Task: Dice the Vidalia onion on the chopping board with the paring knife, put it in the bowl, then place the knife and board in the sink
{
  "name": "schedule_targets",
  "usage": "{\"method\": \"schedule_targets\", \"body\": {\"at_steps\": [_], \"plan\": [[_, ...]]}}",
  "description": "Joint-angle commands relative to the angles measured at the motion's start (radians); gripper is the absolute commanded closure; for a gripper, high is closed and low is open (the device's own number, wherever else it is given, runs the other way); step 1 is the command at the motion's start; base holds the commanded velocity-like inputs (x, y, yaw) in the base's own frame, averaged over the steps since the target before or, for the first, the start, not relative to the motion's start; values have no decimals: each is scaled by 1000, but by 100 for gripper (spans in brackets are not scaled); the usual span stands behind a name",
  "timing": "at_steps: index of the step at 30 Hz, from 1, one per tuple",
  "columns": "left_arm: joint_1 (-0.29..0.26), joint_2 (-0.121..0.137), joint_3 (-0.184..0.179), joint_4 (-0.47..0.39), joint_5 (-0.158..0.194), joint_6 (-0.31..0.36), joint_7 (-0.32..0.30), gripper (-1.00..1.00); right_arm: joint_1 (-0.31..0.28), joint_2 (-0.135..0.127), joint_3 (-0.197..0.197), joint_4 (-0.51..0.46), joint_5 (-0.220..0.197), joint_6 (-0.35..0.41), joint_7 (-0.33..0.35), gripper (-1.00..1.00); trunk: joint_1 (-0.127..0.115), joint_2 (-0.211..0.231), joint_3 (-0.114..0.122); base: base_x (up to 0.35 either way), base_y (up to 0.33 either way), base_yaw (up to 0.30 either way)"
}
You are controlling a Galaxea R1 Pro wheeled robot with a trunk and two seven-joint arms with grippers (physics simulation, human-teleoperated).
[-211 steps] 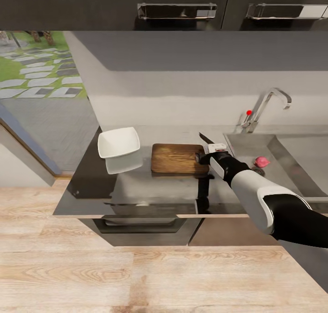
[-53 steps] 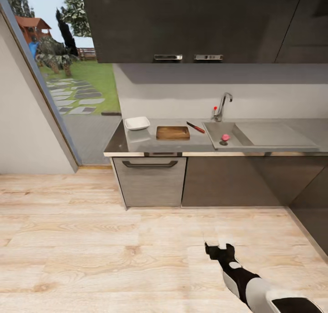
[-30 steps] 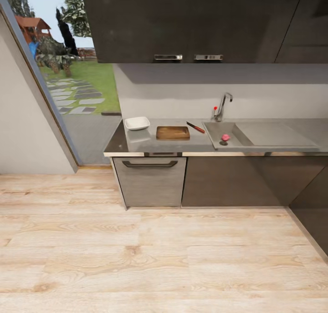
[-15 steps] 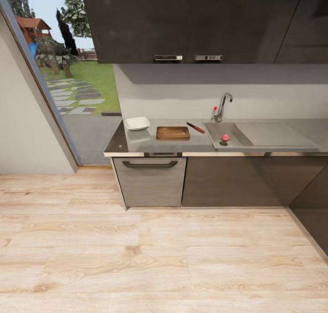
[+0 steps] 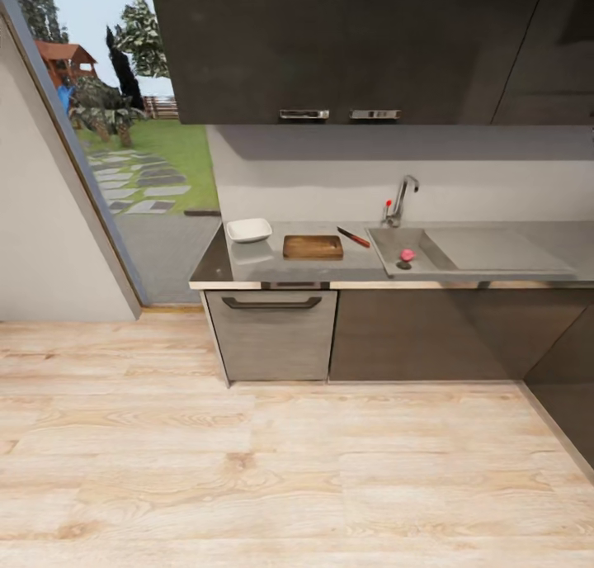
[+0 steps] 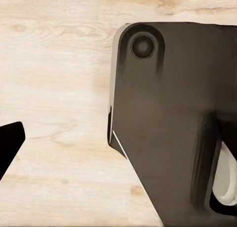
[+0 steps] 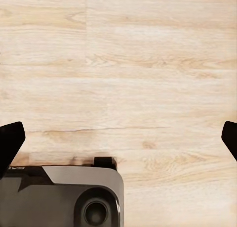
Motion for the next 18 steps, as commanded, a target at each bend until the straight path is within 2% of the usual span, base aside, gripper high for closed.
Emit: {"method": "schedule_targets", "body": {"at_steps": [1,18], "plan": [[-1,-1,1,4,4,-5,-2,-100,-1,0,6,1,-2,-2,-5,-100,1,-2,0,0,0,0],[-1,0,1,8,4,-5,-2,-100,-1,-6,6,1,-2,-1,-6,-100,1,-2,27,0,0,0]]}}
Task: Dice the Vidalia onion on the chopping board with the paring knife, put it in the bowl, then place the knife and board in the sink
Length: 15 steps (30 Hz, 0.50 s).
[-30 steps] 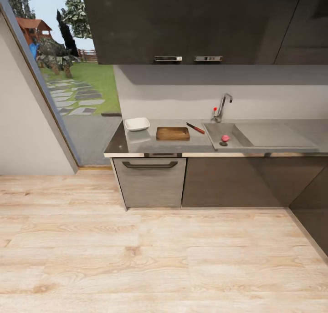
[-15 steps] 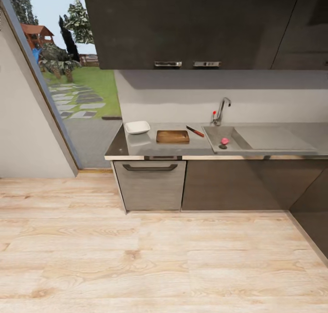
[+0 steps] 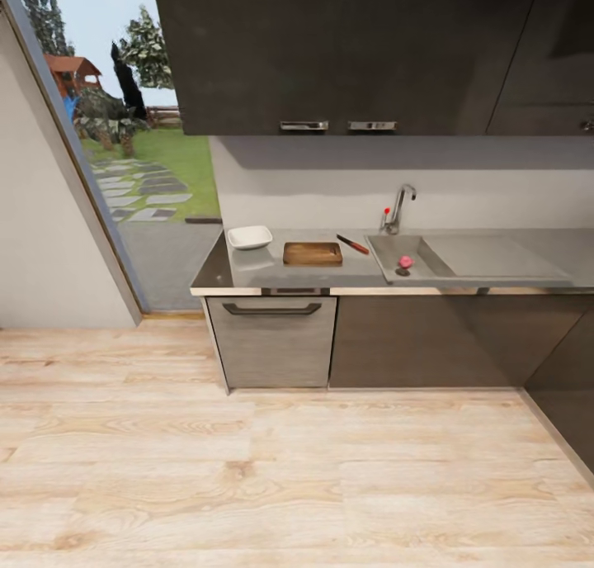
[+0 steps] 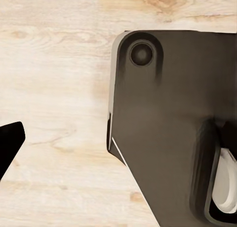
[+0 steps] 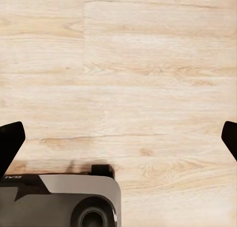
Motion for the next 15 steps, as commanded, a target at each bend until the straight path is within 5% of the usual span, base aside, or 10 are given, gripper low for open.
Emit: {"method": "schedule_targets", "body": {"at_steps": [1,15], "plan": [[-1,0,0,2,5,-5,-2,-100,-1,0,6,1,-2,-2,-5,-100,1,-2,0,0,0,0],[-1,-1,1,2,5,-5,-2,-100,-1,6,7,1,-2,-2,-5,-100,1,-2,22,0,0,0]]}}
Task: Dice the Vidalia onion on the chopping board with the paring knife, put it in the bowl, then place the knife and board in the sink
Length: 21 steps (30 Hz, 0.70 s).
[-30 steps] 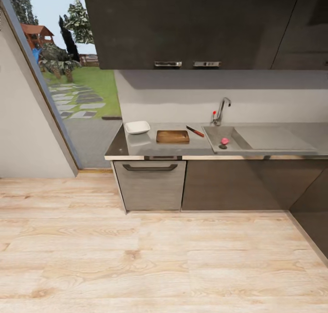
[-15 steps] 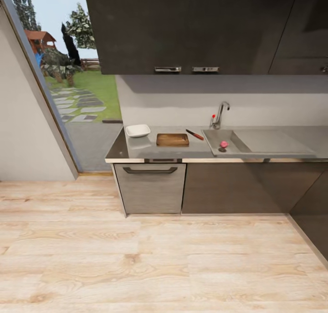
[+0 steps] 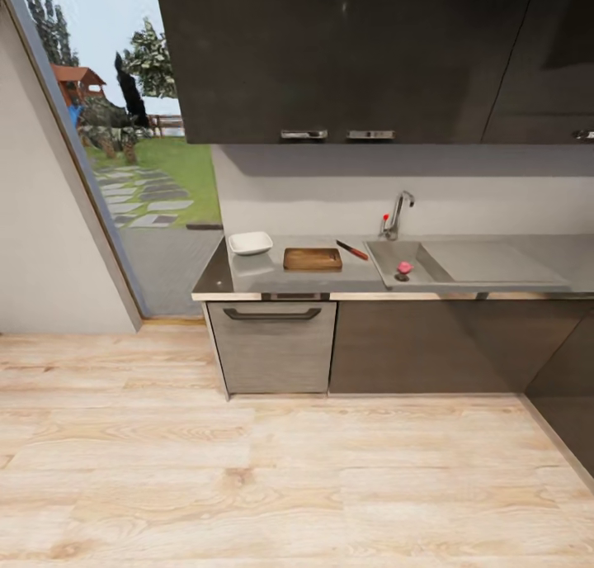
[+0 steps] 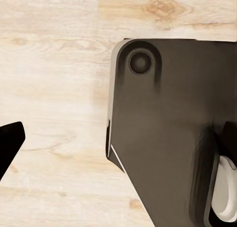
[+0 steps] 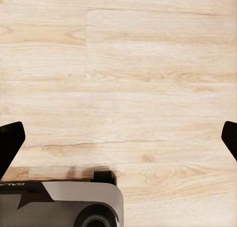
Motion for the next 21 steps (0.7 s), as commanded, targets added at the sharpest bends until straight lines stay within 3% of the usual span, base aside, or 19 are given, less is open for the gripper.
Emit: {"method": "schedule_targets", "body": {"at_steps": [1,21], "plan": [[-1,0,1,2,5,-5,-2,-100,-1,0,6,1,-2,-2,-5,-100,1,-2,0,0,0,0],[-1,0,1,2,5,-5,-2,-100,-1,0,6,1,-2,-2,-5,-100,1,-2,32,0,0,0]]}}
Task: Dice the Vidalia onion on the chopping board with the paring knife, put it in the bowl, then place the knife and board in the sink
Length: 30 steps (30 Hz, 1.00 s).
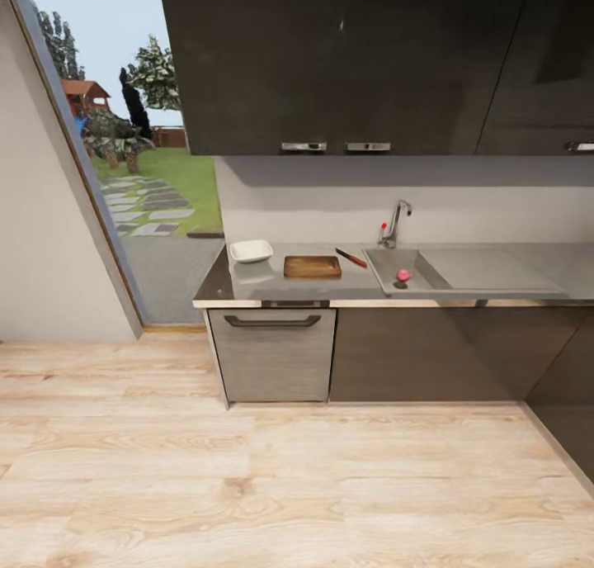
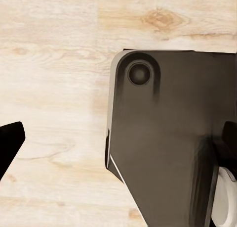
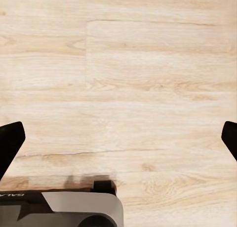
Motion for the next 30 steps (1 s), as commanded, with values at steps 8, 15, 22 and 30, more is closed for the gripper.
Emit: {"method": "schedule_targets", "body": {"at_steps": [8,15,22,30], "plan": [[-1,0,1,2,5,-5,-2,-100,-1,1,6,-1,-1,-2,-5,-100,1,-2,11,0,0,0],[-1,-5,1,2,6,-5,-3,-100,-1,1,6,-2,0,-4,-2,-100,1,-2,14,0,0,0],[-1,-5,3,-4,9,-2,0,-100,12,41,17,3,6,-10,4,-100,1,-2,14,0,0,0],[-2,-5,2,-4,9,-2,0,-100,24,74,19,-4,7,-19,4,-100,1,-2,14,0,0,0]]}}
